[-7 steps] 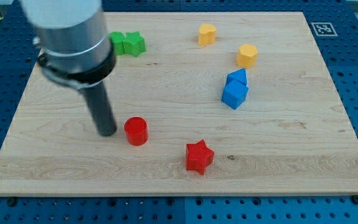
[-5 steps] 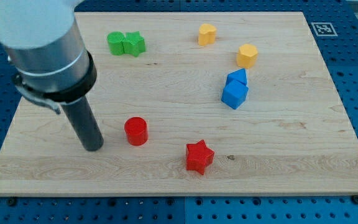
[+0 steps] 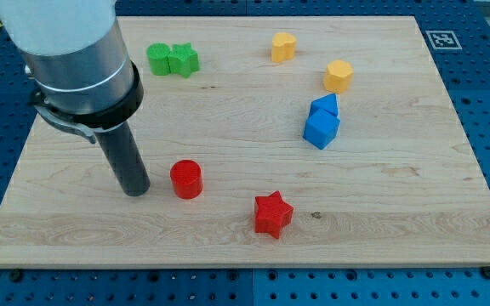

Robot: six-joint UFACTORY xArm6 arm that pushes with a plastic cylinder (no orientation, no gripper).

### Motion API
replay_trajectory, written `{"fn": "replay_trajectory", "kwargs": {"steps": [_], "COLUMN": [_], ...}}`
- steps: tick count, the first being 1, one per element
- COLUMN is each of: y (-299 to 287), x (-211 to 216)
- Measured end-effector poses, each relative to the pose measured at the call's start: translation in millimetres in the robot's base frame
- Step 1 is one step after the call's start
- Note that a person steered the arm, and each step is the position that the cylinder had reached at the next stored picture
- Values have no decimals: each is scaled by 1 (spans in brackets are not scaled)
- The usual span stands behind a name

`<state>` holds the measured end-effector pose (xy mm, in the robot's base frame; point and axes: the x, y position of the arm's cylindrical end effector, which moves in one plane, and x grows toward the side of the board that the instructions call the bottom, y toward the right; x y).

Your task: Nudge the red circle into the red star

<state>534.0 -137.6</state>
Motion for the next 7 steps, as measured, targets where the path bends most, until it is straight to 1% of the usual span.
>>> {"fn": "replay_trajectory", "kwargs": {"steps": [1, 4, 5, 6, 7], "y": [19, 113, 113, 123, 177], "x": [-3, -18, -31, -59, -59]}}
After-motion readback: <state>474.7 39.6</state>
